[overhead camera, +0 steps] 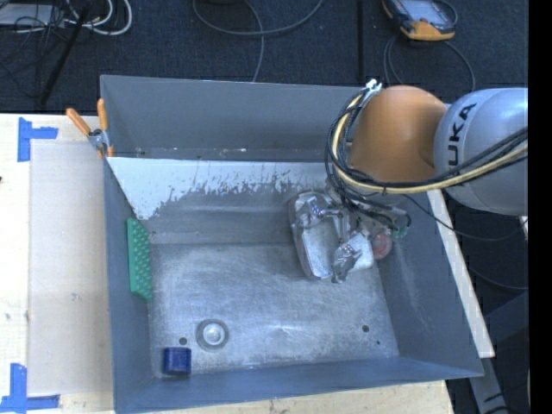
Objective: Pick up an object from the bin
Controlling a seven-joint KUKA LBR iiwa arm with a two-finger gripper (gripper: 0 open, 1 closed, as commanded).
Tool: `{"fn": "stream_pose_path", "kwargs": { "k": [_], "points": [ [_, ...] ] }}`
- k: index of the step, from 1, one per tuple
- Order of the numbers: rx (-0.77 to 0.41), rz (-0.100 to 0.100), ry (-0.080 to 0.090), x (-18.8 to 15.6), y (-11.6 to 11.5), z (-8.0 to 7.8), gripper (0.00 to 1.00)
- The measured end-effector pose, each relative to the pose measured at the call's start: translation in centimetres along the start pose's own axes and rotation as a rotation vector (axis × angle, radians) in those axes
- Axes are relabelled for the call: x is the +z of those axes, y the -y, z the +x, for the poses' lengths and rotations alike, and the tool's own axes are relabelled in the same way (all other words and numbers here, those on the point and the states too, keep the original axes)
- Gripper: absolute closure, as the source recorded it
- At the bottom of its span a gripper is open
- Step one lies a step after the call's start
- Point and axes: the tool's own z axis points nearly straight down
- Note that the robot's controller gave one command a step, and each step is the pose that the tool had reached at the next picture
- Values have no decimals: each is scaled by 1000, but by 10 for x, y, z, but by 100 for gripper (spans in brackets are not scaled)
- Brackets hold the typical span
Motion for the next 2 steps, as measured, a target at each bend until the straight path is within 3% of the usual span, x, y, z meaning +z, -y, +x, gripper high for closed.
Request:
{"fn": "stream_pose_path", "kwargs": {
  "k": [1, 2],
  "points": [
    [-32, 1, 3, 51, 3, 9, 0],
    [-27, -1, -1, 51, 4, 11, 100]
  ]
}}
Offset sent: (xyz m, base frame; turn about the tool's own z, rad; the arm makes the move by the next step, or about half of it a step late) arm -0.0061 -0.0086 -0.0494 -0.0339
